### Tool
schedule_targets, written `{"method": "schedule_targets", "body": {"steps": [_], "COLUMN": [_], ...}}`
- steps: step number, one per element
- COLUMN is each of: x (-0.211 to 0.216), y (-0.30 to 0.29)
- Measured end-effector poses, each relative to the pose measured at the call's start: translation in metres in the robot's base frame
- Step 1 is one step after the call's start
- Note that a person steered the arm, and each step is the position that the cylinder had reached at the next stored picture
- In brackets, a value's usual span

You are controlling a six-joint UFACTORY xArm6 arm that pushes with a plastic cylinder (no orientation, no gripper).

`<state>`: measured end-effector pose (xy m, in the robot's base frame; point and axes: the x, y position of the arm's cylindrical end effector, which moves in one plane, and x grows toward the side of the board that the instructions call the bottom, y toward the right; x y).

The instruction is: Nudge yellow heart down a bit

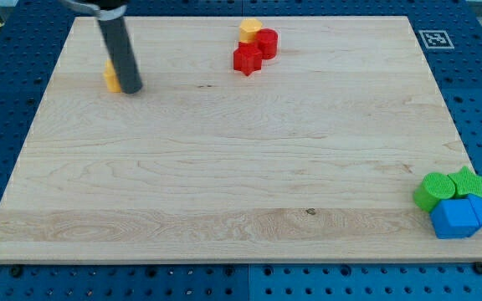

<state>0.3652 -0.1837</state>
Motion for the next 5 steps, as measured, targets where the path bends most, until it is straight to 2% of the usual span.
{"method": "schedule_targets", "body": {"steps": [1, 3, 5], "x": [-0.001, -0.051, -0.056], "y": [0.003, 0.047, 0.006]}}
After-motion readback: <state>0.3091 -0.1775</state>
